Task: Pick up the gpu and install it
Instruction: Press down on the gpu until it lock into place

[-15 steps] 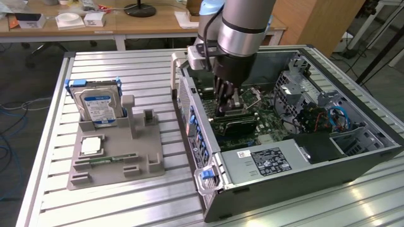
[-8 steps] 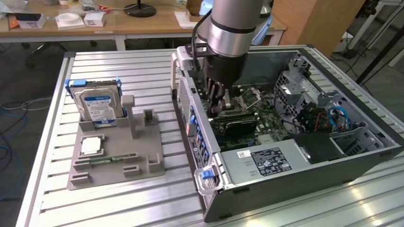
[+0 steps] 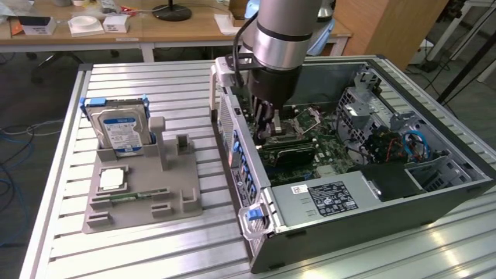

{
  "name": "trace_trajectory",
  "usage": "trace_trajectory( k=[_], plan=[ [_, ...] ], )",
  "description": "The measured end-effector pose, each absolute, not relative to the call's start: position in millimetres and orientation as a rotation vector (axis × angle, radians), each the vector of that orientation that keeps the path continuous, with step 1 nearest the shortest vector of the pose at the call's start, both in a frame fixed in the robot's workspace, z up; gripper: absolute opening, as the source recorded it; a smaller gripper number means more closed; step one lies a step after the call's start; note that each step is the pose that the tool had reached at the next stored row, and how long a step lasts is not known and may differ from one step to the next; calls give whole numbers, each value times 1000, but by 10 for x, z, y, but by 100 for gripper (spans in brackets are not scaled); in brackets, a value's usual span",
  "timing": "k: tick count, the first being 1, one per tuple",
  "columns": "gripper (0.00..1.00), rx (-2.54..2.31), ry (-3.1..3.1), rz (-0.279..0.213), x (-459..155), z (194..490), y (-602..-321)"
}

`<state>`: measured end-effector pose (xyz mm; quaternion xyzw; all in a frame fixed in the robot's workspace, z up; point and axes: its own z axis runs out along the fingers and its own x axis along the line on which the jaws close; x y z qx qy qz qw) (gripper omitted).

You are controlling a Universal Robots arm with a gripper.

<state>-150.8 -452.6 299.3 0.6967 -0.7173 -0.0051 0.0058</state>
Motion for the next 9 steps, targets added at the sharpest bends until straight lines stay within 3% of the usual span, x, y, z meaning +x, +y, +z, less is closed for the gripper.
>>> trace_trajectory(
  k=[2,9],
  plan=[
    [11,2171,-2236,-37,-1510,2994,-4526],
    [11,2170,-2235,-40,-1509,2990,-4528]
  ],
)
